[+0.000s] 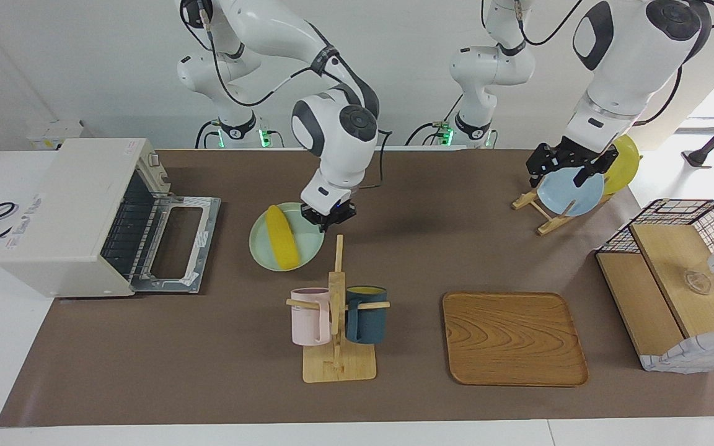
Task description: Put corn in oven
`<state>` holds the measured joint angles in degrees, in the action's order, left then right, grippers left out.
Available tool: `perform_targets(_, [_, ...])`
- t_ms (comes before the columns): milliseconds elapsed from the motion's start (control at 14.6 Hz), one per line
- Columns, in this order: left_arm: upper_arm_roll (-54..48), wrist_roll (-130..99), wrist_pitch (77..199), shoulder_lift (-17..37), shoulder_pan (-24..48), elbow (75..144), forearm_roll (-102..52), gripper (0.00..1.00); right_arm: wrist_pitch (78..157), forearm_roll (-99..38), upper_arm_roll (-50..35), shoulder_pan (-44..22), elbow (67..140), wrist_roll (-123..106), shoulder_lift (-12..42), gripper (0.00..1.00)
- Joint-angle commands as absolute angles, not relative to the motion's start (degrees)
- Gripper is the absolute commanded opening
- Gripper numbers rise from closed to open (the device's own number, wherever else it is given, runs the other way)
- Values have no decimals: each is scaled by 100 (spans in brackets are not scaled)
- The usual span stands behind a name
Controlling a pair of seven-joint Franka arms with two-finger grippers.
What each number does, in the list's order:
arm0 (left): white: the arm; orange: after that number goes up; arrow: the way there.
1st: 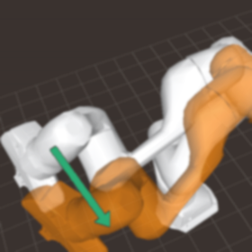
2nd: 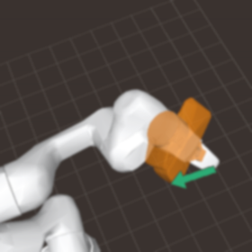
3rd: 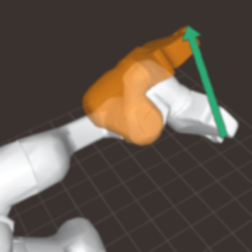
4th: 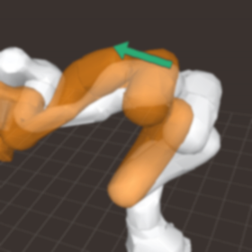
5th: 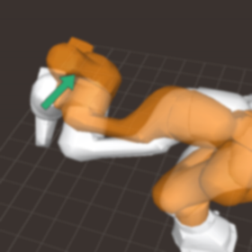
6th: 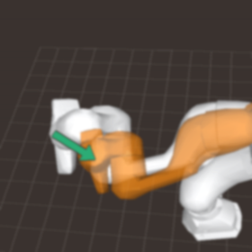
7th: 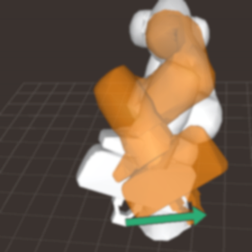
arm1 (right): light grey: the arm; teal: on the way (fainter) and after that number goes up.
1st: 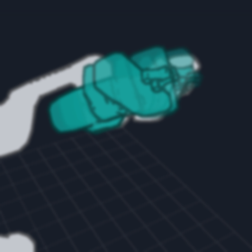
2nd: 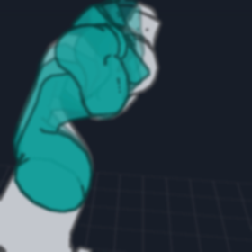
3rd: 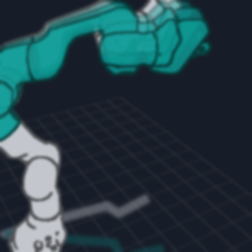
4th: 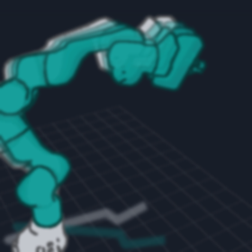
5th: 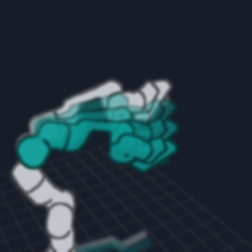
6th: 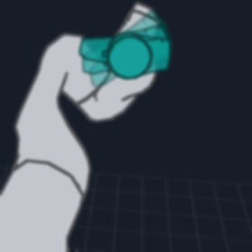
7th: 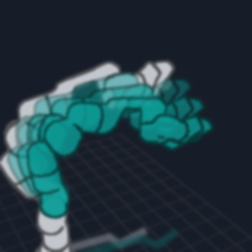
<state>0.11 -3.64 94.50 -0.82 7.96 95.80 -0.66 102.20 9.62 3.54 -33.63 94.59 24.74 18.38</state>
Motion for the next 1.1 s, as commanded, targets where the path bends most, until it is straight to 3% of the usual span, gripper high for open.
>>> perform_targets(0, [9, -360, 9457, -202, 782, 9686, 0, 100, 10046, 1194, 325, -2771, 9904, 2171, 1407, 0])
perform_targets(274, [9, -360, 9457, -193, 782, 9686, 0, 100, 10151, 1459, 316, -1883, 10555, 2101, 1064, 0])
perform_targets(1027, [18, -369, 9457, -202, 782, 9686, 0, 100, 10334, 1573, 316, -502, 11283, 756, 633, 0])
